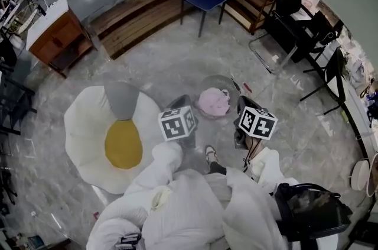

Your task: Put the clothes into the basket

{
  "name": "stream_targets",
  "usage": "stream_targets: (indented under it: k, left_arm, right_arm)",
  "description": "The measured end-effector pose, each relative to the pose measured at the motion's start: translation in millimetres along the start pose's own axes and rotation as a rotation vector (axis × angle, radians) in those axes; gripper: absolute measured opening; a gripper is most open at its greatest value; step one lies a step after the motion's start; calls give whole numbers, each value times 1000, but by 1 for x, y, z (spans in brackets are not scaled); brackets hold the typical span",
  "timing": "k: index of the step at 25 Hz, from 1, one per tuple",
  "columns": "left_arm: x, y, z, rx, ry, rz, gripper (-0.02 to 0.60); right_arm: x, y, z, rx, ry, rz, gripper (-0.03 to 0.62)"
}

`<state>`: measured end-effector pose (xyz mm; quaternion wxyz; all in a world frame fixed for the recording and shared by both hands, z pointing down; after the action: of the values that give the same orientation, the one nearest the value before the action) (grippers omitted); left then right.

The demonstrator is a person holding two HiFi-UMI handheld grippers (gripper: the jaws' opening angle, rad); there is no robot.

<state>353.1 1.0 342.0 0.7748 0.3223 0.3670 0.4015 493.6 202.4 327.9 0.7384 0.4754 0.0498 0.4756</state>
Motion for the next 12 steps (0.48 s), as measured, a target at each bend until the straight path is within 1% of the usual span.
stream_targets:
  k: [5,12]
  left_arm:
    - [2,0,2,-6,4,11,3]
    - [0,-3,3,-10,-4,30,3]
  right_arm:
    - [0,6,4,-10,5,20,26]
    - [-2,3,7,-17,18,-4,23]
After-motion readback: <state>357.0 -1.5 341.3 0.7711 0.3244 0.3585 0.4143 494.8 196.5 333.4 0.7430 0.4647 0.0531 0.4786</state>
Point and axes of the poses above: the fingertips, and each gripper's own axes: z forward along the fingers, x to its right, y out of its underside, the point moved 6 cm from there along -z, backward along the fingers, and after that the axes turned 7 degrees about z, right-handed, at the moved point
